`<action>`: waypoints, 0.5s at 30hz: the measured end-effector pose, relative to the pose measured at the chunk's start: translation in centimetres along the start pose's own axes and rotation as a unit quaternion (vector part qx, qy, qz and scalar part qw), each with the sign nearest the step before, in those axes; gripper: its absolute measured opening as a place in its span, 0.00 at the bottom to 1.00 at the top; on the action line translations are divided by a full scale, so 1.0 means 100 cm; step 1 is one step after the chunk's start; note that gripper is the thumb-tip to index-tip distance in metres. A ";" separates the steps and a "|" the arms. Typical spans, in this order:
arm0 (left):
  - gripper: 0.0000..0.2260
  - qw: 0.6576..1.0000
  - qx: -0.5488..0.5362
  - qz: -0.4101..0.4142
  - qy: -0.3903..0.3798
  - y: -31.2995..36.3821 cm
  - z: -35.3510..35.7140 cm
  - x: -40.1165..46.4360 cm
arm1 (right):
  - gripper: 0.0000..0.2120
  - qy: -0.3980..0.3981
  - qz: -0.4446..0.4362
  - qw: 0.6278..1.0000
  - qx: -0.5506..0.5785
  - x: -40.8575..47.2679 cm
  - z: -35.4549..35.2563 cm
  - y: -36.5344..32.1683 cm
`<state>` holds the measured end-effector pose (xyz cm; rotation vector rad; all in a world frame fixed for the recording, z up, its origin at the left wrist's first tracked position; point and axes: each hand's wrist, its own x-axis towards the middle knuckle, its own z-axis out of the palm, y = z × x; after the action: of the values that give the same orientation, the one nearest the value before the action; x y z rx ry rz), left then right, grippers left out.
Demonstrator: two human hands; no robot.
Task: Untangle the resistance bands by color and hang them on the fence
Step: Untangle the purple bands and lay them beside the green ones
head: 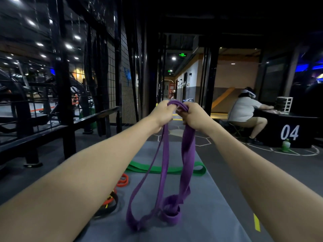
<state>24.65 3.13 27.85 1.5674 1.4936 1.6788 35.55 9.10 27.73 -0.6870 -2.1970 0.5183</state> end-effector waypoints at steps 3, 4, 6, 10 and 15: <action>0.11 1.000 -0.018 -0.008 0.019 0.001 -0.002 0.008 | 0.00 0.006 0.000 1.000 0.019 -0.003 0.004 0.007; 0.11 0.999 -0.035 -0.013 0.034 -0.001 -0.004 0.010 | 0.03 0.003 -0.001 1.000 0.020 -0.004 0.006 0.010; 0.11 0.994 -0.072 -0.023 0.074 -0.002 -0.008 0.012 | 0.08 -0.011 0.002 1.000 0.003 -0.007 0.009 0.016; 0.11 0.977 -0.147 -0.052 0.142 -0.001 -0.021 0.018 | 0.07 -0.040 0.015 0.999 -0.028 -0.019 0.015 0.035; 0.11 0.964 -0.197 -0.068 0.165 -0.008 -0.021 0.021 | 0.13 -0.025 0.046 0.997 -0.050 -0.025 0.012 0.056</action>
<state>21.92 4.27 28.51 0.9918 1.2703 2.0716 37.74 11.71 22.51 -0.8394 -2.2584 0.4797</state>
